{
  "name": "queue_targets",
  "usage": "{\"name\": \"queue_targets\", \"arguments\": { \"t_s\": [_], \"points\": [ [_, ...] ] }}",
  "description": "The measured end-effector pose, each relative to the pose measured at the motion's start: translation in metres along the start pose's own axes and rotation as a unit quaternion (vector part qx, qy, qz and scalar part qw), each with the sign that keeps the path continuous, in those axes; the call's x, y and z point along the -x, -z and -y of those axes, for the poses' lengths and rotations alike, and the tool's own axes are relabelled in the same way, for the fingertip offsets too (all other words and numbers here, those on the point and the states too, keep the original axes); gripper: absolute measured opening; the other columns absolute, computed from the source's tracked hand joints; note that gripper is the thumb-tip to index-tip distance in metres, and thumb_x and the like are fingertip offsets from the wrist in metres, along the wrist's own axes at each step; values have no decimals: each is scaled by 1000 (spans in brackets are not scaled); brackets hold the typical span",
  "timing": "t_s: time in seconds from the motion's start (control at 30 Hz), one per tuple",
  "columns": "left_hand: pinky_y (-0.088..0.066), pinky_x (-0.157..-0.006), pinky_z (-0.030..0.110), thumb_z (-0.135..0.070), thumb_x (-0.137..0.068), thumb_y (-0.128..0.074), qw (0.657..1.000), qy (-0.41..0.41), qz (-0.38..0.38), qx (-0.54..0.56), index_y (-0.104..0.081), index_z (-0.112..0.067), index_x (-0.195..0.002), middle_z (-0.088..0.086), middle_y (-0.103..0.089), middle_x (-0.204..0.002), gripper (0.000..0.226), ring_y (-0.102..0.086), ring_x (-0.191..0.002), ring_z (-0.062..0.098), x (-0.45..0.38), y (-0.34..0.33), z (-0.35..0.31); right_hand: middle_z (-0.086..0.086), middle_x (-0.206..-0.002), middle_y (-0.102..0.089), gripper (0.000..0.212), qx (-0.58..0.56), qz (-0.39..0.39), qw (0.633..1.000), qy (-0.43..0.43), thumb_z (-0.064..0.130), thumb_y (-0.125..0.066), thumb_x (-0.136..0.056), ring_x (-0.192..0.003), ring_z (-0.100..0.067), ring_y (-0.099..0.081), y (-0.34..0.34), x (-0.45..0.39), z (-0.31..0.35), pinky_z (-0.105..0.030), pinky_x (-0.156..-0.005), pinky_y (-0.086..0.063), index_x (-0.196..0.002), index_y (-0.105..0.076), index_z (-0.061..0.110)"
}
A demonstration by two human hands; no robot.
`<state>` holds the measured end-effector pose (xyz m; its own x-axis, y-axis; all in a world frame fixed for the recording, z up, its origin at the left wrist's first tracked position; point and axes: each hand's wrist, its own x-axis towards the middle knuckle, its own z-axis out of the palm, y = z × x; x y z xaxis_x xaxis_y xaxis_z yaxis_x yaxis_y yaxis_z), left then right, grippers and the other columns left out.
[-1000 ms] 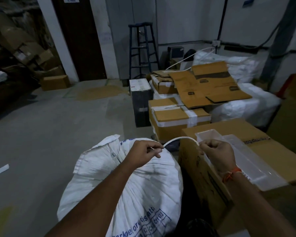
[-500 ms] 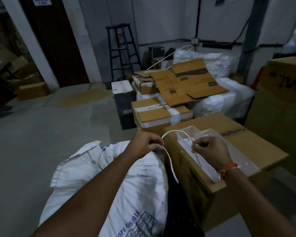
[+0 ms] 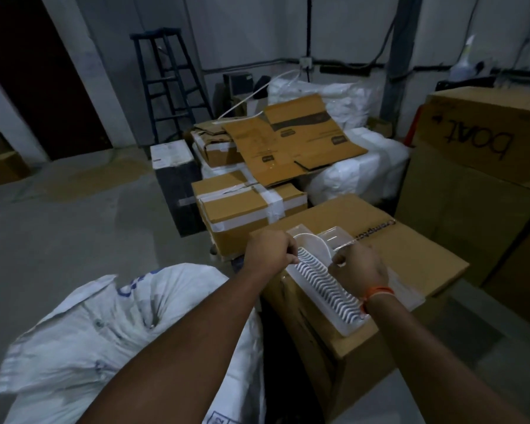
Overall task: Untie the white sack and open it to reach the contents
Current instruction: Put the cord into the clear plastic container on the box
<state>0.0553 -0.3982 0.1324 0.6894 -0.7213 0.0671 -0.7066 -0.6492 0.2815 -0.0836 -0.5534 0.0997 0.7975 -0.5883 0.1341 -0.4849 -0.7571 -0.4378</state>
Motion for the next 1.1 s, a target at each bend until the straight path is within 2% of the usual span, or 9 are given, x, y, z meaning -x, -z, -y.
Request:
{"name": "queue_targets", "arguments": {
  "t_s": [0.17,0.33,0.47,0.57,0.67,0.77,0.9,0.97,1.1],
  "points": [
    [-61,-70,33,-41,-76,-89,996,1,68,-61,-82,-27,-80,-5,-80,-84,15,-73,-80,16,-22,-21,-18,-6,-112,-60,22,126,-22,991,-24,44,-71,-79,-105,-27,-47,-23,-3,-7,-39,-85,-47,-90,-77,26],
    [-64,-76,35,-33,-76,-91,989,3,129,-78,-85,-24,-84,0,-81,-88,13,-74,-84,19,-37,-31,-26,-10,-120,-54,18,135,-16,990,-38,36,-72,-82,-113,-30,-42,-39,-7,-10,-43,-92,-44,-91,-78,22],
    [-60,-74,33,-37,-77,-89,992,10,118,-51,-85,-27,-89,-3,-81,-90,16,-73,-84,16,-37,-40,-23,-7,-122,-54,25,59,18,998,-21,47,-71,-85,-117,-29,-43,-31,-4,-18,-43,-96,-44,-105,-77,33],
    [-58,-72,31,-42,-80,-85,998,7,61,-18,-83,-29,-97,-6,-82,-97,21,-74,-87,14,-33,-45,-18,-2,-120,-61,23,-31,-53,996,-57,48,-69,-86,-116,-25,-49,-26,3,-31,-36,-90,-42,-104,-75,34],
    [-56,-69,28,-42,-86,-78,1000,12,19,17,-83,-28,-97,-8,-82,-98,19,-72,-85,12,-31,-41,-21,-6,-114,-67,14,-131,-132,970,-156,35,-72,-87,-109,-27,-59,-23,11,-56,-40,-94,-51,-99,-77,29],
    [-51,-67,25,-40,-90,-74,999,9,0,33,-84,-27,-97,-7,-82,-97,18,-72,-84,12,-30,-36,-30,-11,-115,-68,7,-171,-153,936,-266,30,-77,-81,-97,-28,-66,-21,19,-80,-48,-88,-60,-88,-75,30],
    [-56,-72,30,-36,-93,-72,999,-3,-5,41,-83,-24,-99,-3,-82,-100,18,-73,-92,17,-30,-33,-41,-12,-137,-43,15,-209,-130,880,-407,20,-83,-79,-115,-34,-57,-14,31,-93,-45,-91,-58,-85,-71,25],
    [-62,-79,36,-36,-94,-71,999,-8,-7,50,-83,-23,-101,0,-82,-101,19,-74,-94,20,-30,-33,-46,-12,-139,-38,19,-241,-116,860,-435,15,-83,-79,-114,-32,-55,-16,35,-98,-42,-91,-57,-94,-72,19],
    [-62,-86,38,-36,-93,-72,997,-13,-23,78,-82,-23,-104,1,-82,-105,20,-74,-99,20,-32,-33,-51,-11,-119,-62,24,-288,-126,844,-435,3,-80,-77,-101,-25,-62,-19,39,-104,-39,-83,-58,-96,-73,17]
  ]
}}
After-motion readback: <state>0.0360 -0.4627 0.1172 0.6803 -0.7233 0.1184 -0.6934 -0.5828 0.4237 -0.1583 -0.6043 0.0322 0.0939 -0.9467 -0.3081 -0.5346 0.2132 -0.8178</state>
